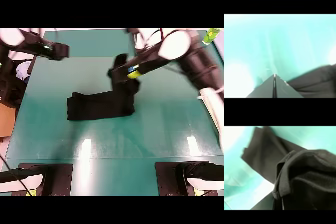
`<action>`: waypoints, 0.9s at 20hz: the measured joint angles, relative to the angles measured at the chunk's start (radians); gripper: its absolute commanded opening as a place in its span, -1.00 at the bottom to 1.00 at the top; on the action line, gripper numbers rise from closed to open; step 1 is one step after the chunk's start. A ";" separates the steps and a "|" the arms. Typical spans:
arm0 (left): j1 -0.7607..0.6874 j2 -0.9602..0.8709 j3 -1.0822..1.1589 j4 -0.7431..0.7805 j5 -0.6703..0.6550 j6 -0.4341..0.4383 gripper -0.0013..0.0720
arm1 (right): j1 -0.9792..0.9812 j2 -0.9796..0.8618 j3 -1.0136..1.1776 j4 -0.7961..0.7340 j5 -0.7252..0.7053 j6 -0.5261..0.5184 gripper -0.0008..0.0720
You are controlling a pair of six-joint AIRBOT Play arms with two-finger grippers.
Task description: Fold the shirts.
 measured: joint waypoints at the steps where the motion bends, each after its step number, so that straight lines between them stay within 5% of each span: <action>1: 0.015 0.021 0.000 0.007 0.000 0.002 -0.89 | 0.044 -0.037 0.000 0.000 -0.052 0.003 -0.92; 4: 0.039 0.060 0.000 0.011 -0.016 0.008 -0.89 | 0.158 -0.152 0.000 0.001 -0.230 0.011 -0.86; 6: 0.048 0.071 0.000 0.023 -0.029 0.009 -0.89 | 0.216 -0.222 0.000 0.005 -0.348 0.013 0.20; 7: 0.049 0.074 0.000 0.023 -0.034 0.009 -0.89 | 0.241 -0.254 0.002 0.018 -0.400 0.008 0.51; 11: 0.054 0.082 0.000 0.026 -0.054 0.011 -0.89 | 0.266 -0.315 0.061 0.072 -0.439 -0.044 0.55; 16: 0.054 0.083 0.000 0.026 -0.106 0.029 -0.89 | 0.118 -0.240 0.014 0.032 -0.265 -0.066 0.55; 18: 0.054 0.083 0.000 0.024 -0.122 0.033 -0.89 | 0.020 -0.183 -0.080 0.025 -0.198 -0.070 0.90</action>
